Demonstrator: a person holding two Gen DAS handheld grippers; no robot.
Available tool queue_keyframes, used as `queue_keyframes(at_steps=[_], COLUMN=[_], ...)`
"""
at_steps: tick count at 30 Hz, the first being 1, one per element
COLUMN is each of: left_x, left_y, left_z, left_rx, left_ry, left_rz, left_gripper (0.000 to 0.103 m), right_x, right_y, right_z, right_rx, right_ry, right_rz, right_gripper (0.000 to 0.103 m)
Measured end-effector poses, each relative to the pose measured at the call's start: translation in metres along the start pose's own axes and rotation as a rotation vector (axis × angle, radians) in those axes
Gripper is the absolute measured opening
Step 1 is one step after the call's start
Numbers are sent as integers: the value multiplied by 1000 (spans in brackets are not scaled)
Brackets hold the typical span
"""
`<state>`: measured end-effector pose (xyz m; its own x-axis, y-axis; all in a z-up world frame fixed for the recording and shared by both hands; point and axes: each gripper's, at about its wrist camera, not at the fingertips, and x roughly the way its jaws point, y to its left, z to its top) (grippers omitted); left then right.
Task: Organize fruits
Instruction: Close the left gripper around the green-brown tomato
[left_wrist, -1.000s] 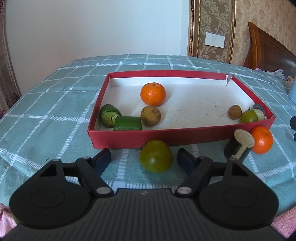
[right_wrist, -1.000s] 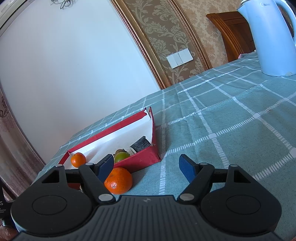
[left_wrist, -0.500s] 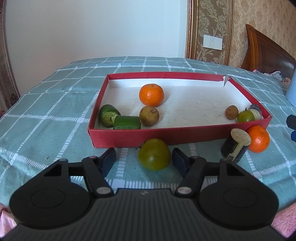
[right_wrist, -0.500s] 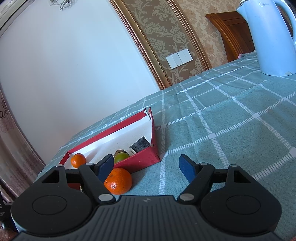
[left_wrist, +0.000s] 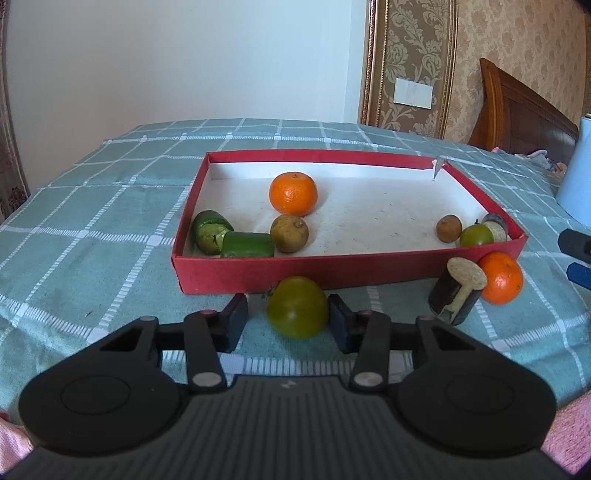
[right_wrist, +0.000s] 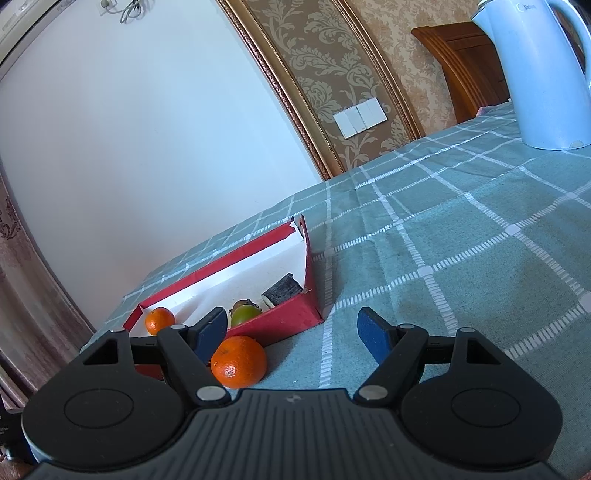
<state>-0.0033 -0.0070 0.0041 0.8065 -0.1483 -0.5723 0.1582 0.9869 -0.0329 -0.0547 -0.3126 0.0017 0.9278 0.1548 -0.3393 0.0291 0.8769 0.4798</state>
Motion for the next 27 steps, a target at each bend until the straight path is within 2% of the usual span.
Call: queue_keyframes(at_steps=[2,4,9,17,27], left_x=[-2,-2,-6,-19,-13], left_y=[1,4,8,1,-14], left_z=[-1,-2,-3,-6,10], left_rx=[-4,-22,-45,3,22], left_ry=[-8,-9,-22,-66,-14], left_rz=[-13,-25,-42,-33,67], left_gripper=[33,32,31,31,31], right_x=[-1,-1,0,2,2], right_y=[0,0,0,-1,-2], right_z=[0,0,0,1,1], right_rx=[1,3,5,8,9], right_ry=[-5,-5,0,11,12], right_rz=[2,5,12,25,29], right_gripper=[83,83,83,83,83])
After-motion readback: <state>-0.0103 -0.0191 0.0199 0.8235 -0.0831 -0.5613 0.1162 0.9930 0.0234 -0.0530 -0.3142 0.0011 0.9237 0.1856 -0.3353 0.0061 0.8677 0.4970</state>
